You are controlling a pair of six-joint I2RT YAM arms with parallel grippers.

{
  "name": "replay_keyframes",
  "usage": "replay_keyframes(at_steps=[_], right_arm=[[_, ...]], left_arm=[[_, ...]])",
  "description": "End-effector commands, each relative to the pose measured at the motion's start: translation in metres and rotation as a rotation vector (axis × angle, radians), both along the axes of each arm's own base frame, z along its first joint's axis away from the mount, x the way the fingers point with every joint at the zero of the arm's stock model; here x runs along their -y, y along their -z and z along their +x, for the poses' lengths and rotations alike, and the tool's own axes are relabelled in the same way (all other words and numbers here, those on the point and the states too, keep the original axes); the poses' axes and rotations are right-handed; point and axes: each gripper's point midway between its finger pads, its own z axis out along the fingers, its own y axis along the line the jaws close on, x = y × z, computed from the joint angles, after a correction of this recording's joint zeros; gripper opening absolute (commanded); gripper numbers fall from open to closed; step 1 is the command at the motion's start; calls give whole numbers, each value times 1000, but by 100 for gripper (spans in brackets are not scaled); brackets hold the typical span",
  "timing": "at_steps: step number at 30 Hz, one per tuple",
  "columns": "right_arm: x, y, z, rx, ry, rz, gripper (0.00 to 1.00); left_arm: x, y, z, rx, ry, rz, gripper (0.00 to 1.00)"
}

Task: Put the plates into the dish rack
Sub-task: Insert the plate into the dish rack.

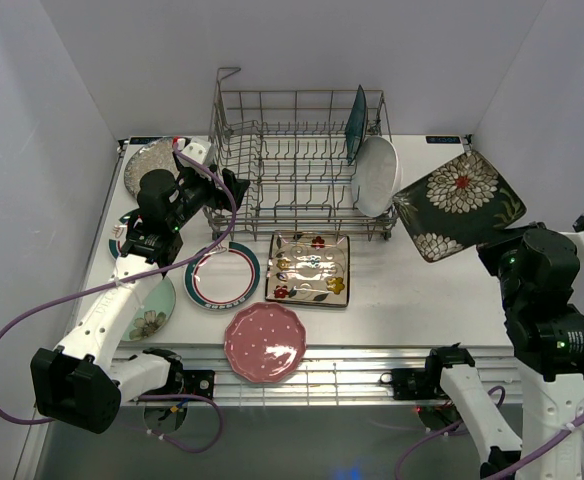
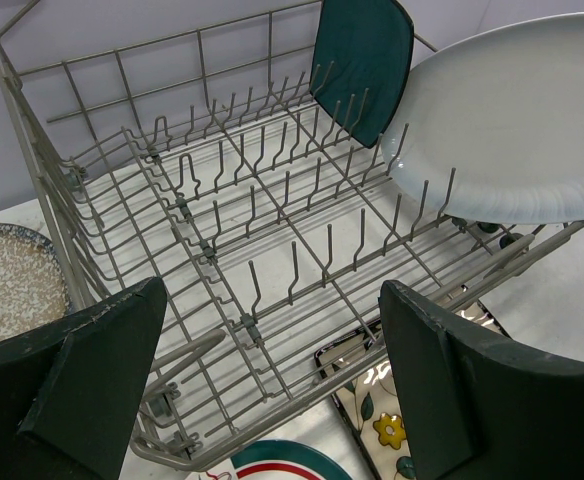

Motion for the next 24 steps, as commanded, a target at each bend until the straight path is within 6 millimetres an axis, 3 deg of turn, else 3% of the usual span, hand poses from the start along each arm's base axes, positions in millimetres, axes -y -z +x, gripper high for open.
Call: replay_keyframes(at_steps=[1,9,24], right_arm=[[-19,-99,15,352,-94,58,8],[-49,-126,43,388,-266,34,8],[-89,-170,65,546,-504,-62,8]], left_arm=[[1,-9,-9,24,17,-4,98],[1,-9,-8,23,15,-6,98],[1,-12,-10,29,20,-9,98]])
